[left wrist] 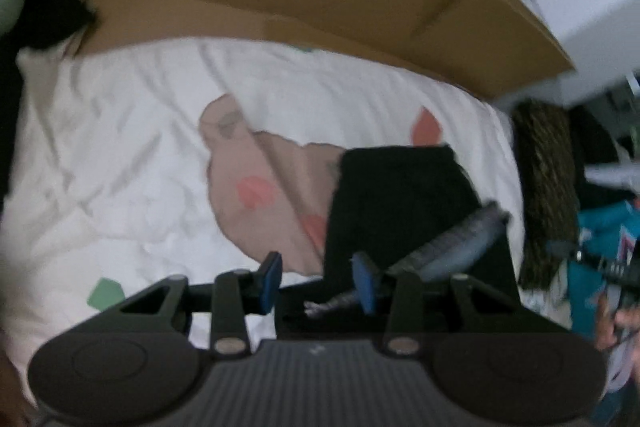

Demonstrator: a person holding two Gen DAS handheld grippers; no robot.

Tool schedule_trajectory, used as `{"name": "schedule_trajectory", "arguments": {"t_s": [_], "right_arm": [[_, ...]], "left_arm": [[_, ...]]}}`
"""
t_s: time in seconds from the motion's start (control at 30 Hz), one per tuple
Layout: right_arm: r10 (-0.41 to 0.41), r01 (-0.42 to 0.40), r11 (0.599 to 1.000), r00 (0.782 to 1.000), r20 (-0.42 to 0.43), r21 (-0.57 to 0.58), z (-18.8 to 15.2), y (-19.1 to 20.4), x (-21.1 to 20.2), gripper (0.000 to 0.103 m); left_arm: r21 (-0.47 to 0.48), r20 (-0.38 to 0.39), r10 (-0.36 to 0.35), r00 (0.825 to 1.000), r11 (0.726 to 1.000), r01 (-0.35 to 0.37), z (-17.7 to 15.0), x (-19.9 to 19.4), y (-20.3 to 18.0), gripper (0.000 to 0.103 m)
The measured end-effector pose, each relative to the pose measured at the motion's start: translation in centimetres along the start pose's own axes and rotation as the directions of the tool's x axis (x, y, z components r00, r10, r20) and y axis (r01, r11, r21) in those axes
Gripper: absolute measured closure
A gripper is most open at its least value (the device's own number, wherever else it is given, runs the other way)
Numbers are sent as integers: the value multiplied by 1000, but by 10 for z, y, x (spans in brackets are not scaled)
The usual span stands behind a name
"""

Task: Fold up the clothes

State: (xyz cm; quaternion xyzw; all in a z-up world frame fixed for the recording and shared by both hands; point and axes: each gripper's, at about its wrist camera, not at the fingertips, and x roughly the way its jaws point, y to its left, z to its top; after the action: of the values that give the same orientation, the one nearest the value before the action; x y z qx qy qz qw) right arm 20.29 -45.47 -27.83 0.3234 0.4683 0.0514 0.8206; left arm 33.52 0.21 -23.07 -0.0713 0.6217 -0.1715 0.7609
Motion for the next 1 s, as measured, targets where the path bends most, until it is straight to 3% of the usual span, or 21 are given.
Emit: {"name": "schedule_trajectory", "arguments": {"t_s": [0.17, 0.27, 0.53, 0.7, 0.87, 0.93, 1.0], "right_arm": [[-77, 76, 996, 997, -11, -56, -1, 24, -24, 48], [-98, 96, 985, 995, -3, -141, -4, 34, -23, 46], [-178, 182, 959, 983, 39, -216, -11, 19, 23, 47], [-164, 174, 952, 985, 62, -250, -9, 14, 51, 47], [-195, 203, 911, 979, 58, -359, -9, 12, 70, 47], [-202, 216, 887, 976, 76, -408, -8, 12, 74, 47], [-196, 218, 884, 976, 95, -413, -7, 9, 76, 47]], "left_arm": [[44, 21, -27, 999, 999, 26, -10, -16, -15, 52], [71, 9, 0, 1000, 997, 0, -19, -7, -18, 52], [142, -9, -5, 1000, 990, 7, -41, 39, -5, 53], [183, 56, 13, 998, 983, -23, -51, 55, -3, 54], [228, 66, 44, 997, 972, -58, -55, 73, -9, 55], [201, 51, 83, 995, 975, -92, -53, 82, -14, 60], [161, 56, 42, 998, 986, -50, -52, 83, -13, 60]]}}
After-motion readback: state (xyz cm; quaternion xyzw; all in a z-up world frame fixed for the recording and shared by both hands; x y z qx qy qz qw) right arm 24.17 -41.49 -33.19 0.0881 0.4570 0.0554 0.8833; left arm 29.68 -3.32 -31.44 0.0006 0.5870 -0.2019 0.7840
